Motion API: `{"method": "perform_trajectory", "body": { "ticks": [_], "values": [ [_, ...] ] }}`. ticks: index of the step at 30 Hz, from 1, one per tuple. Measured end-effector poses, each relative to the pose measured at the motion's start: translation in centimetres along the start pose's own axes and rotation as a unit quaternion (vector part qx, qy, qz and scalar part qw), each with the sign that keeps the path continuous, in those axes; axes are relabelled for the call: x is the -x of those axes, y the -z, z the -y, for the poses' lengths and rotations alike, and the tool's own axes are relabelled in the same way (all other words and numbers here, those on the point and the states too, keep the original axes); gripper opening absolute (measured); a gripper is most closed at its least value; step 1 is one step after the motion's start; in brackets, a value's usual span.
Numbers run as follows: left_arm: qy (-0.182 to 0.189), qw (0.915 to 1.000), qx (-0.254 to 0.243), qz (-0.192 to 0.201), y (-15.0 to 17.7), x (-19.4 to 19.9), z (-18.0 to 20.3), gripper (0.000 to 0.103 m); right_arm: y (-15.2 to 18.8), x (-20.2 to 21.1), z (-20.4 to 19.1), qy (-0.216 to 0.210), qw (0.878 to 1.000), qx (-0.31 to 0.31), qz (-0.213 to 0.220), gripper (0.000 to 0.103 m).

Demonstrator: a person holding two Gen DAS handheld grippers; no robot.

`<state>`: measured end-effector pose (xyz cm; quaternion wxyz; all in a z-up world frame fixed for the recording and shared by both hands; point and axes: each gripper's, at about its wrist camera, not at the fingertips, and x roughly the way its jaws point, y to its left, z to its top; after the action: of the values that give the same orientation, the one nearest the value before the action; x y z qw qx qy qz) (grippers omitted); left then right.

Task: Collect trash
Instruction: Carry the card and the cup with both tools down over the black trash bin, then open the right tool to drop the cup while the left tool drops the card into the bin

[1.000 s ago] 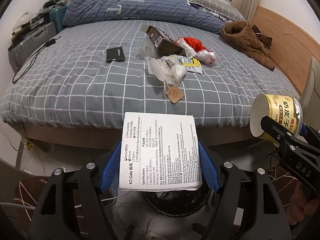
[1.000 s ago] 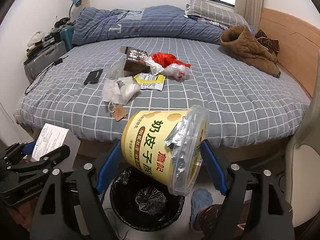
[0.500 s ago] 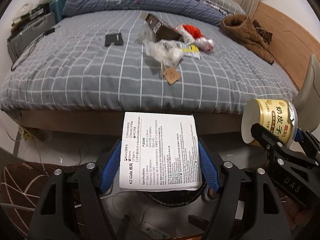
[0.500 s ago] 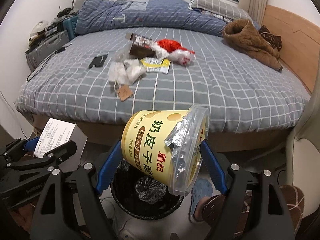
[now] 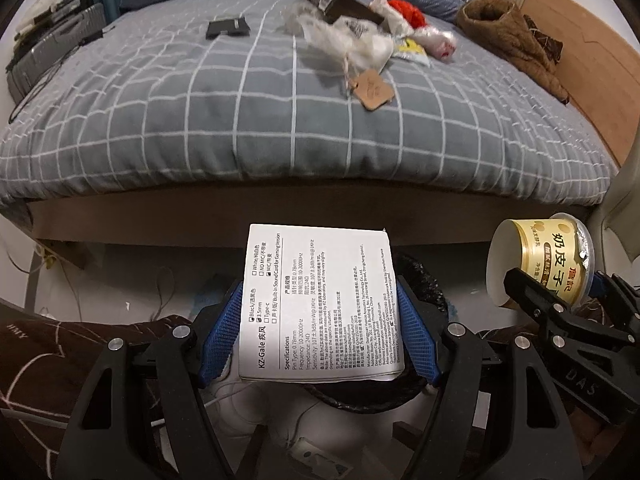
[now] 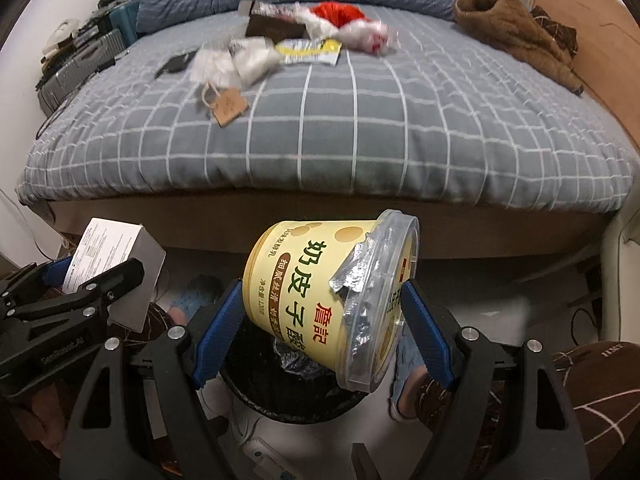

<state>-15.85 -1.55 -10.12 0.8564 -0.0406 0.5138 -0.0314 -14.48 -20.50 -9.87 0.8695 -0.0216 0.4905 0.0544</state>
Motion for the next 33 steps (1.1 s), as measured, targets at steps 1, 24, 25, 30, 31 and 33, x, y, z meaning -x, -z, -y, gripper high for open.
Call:
{"method": "perform_trajectory", "body": {
  "ticks": [1, 24, 25, 30, 31, 33],
  "values": [
    [-0.001, 1.0, -0.001, -0.005, 0.1, -0.5, 0.0, 0.071, 0.1, -0.5, -0.1, -0.001, 1.0, 0.0, -0.003, 0.076],
    [0.001, 0.9975, 0.014, -0.069, -0.5, -8.4, -3.1, 0.071, 2.1, -10.3, -1.8, -0.028, 0.994, 0.0, -0.103, 0.076],
    [0.001, 0.9974, 0.015, -0.071, -0.4, -8.6, -3.4, 0.071, 2.2, -10.7, -1.9, -0.029, 0.994, -0.001, -0.109, 0.076],
    [-0.006, 0.9968, 0.024, -0.075, -0.2, -9.5, -4.5, 0.071, 2.3, -12.0, -2.7, -0.03, 0.991, -0.001, -0.127, 0.076],
    [-0.006, 0.9966, 0.028, -0.077, -0.1, -9.7, -4.8, 0.071, 2.4, -12.4, -2.8, -0.032, 0.991, -0.002, -0.132, 0.076],
    [-0.006, 0.9965, 0.032, -0.078, -0.1, -9.9, -4.8, 0.071, 2.5, -12.6, -2.6, -0.032, 0.99, -0.002, -0.136, 0.076]
  ]
}}
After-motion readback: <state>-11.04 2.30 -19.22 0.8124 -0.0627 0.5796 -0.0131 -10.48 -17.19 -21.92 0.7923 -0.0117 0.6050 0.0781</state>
